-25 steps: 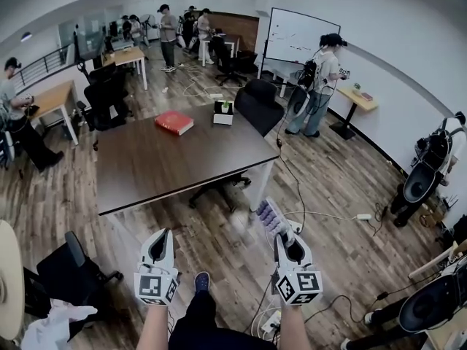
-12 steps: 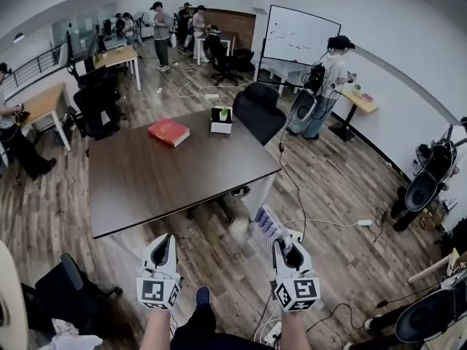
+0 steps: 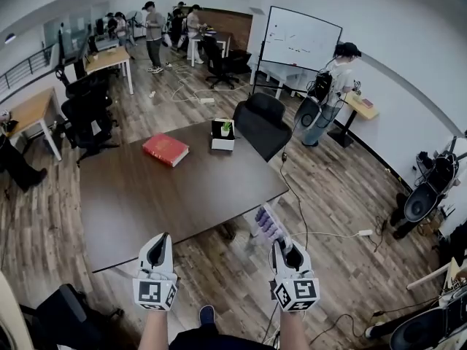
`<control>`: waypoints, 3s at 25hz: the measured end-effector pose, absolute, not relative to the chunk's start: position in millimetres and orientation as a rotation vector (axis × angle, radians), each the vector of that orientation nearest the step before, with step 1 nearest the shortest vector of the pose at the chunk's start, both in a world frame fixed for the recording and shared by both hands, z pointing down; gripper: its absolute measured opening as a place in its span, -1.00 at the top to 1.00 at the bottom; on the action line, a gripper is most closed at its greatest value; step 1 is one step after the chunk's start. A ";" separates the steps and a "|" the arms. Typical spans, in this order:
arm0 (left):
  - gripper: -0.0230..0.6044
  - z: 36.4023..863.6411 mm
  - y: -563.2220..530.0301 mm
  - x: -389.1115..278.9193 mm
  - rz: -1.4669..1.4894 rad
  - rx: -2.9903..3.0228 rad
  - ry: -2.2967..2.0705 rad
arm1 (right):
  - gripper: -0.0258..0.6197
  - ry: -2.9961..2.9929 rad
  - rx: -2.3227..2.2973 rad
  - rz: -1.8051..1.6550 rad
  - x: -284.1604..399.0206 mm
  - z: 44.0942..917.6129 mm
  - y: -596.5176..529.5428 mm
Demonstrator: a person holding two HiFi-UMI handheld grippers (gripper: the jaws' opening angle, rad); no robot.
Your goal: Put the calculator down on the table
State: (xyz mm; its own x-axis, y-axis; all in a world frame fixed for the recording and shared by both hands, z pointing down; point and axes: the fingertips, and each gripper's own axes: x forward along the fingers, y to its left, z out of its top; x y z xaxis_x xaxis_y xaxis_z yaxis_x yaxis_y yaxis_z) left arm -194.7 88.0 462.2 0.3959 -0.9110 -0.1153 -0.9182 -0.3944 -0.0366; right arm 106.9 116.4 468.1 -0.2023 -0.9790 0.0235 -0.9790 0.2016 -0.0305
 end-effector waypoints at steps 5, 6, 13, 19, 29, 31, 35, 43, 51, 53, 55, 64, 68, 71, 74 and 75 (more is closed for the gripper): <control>0.94 463.6 31.7 -198.8 0.122 -2.584 1.623 | 0.54 2.407 -2.019 -0.073 98.9 472.6 68.1; 0.94 464.1 22.5 -197.9 0.123 -2.589 1.613 | 0.54 2.402 -2.026 -0.074 98.9 473.4 60.6; 0.94 467.7 -26.8 -187.6 0.123 -2.624 1.585 | 0.54 2.373 -2.060 -0.083 106.9 473.9 18.0; 0.94 475.0 -56.7 -186.6 0.112 -2.617 1.594 | 0.54 2.372 -2.047 -0.076 109.0 478.5 -17.2; 0.94 483.0 -134.3 -167.0 0.103 -2.587 1.648 | 0.54 2.420 -2.000 -0.072 130.7 485.0 -105.8; 0.94 482.9 -153.8 -156.8 0.100 -2.587 1.652 | 0.54 2.427 -1.995 -0.078 140.4 485.5 -126.7; 0.94 478.5 -197.7 -135.4 0.109 -2.570 1.667 | 0.54 2.452 -1.982 -0.072 160.7 483.4 -175.2; 0.95 466.4 -272.0 -101.2 0.108 -2.508 1.732 | 0.54 2.525 -1.898 -0.059 188.4 476.2 -266.3; 0.94 464.0 -310.0 -80.3 0.119 -2.492 1.768 | 0.54 2.550 -1.827 -0.090 195.4 475.7 -317.0; 0.94 466.4 -315.7 -83.5 0.120 -2.493 1.778 | 0.54 2.564 -1.817 -0.087 191.3 477.0 -322.7; 0.94 470.0 -320.4 -88.4 0.117 -2.495 1.781 | 0.54 2.568 -1.813 -0.096 187.4 480.6 -327.8; 0.94 468.2 -342.6 -112.0 0.101 -2.509 1.765 | 0.54 2.541 -1.856 -0.110 172.7 480.9 -342.8; 0.94 470.6 -352.4 -114.4 0.107 -2.512 1.759 | 0.54 2.558 -1.865 -0.100 165.0 485.3 -350.8; 0.94 476.8 -359.3 -116.6 0.109 -2.513 1.765 | 0.54 2.567 -1.860 -0.114 161.1 491.0 -358.2; 0.94 487.9 -363.1 -118.8 0.101 -2.516 1.769 | 0.54 2.570 -1.867 -0.144 159.3 503.8 -364.3; 0.94 491.2 -363.8 -118.5 0.101 -2.516 1.767 | 0.54 2.571 -1.871 -0.152 159.4 509.0 -366.1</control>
State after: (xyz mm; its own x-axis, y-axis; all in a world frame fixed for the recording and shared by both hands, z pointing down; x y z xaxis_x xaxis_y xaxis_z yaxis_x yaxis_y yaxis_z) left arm -118.5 -363.8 491.2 0.3385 -0.9365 -0.0913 -0.9408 -0.3385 -0.0154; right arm 159.4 -366.1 509.0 -0.3084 -0.9470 0.0900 -0.9510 0.3047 -0.0522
